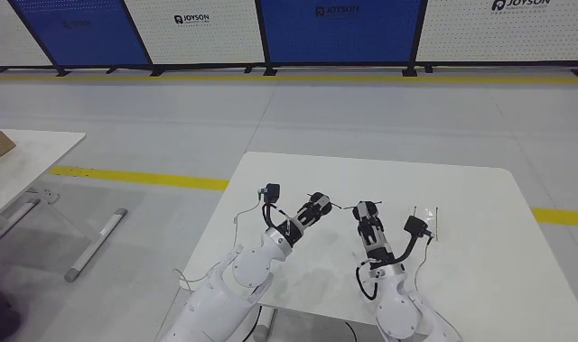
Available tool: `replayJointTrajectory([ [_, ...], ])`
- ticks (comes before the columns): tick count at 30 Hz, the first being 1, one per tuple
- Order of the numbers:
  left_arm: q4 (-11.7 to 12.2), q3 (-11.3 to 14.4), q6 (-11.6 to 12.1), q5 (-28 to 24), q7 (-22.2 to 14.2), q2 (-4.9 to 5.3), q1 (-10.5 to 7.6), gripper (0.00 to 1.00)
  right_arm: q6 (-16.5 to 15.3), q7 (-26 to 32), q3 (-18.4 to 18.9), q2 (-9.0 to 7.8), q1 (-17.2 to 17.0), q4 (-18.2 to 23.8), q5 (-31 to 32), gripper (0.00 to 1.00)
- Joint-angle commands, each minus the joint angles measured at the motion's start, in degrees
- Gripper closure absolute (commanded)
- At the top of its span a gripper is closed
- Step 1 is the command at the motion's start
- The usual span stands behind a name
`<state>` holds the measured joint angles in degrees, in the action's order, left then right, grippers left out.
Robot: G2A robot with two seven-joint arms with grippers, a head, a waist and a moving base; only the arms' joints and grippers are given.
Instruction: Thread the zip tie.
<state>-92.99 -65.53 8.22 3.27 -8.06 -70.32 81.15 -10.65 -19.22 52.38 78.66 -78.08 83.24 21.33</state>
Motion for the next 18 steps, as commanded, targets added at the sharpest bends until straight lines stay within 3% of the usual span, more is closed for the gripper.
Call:
replayJointTrajectory([
  [1,0.0,0.0,0.0,0.0,0.0,0.00,0.00,1.00,-0.1,0.1,0.1,0.14,0.0,-0.2,0.1,1.00],
  [18,0.0,0.0,0.0,0.0,0.0,0.00,0.00,1.00,-0.2,0.8,0.8,1.29,0.0,-1.0,1.4,1.00],
])
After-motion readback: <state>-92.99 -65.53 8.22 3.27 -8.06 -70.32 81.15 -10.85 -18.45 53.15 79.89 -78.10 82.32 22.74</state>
